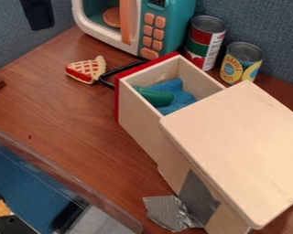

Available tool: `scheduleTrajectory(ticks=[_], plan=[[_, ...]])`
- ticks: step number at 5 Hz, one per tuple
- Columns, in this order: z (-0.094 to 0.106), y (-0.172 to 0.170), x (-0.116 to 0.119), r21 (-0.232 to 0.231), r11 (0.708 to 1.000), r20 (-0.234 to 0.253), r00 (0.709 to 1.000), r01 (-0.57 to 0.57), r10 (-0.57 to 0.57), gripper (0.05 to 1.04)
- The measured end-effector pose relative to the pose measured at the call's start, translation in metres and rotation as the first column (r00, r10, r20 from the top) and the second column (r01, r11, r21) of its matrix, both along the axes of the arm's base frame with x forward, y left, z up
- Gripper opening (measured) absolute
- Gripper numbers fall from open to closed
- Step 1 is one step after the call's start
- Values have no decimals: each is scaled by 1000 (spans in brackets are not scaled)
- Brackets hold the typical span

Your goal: Close the drawer

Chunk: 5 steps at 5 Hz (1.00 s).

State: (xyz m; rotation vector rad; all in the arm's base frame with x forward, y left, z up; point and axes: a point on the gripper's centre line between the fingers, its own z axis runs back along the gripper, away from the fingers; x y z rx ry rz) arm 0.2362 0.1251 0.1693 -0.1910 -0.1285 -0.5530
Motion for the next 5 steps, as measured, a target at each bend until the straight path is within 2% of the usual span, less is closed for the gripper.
scheduleTrajectory(ticks=[1,2,3,4,5], plan=[[-8,1,0,2,1000,-33,999,17,-17,999],[-10,-5,21,161,960,-96,971,230,-217,999],[-20,5,35,157,912,-145,922,379,-358,999],[-34,0,62,160,784,-223,796,600,-563,999],[-62,-16,83,82,595,-330,585,800,-741,999]])
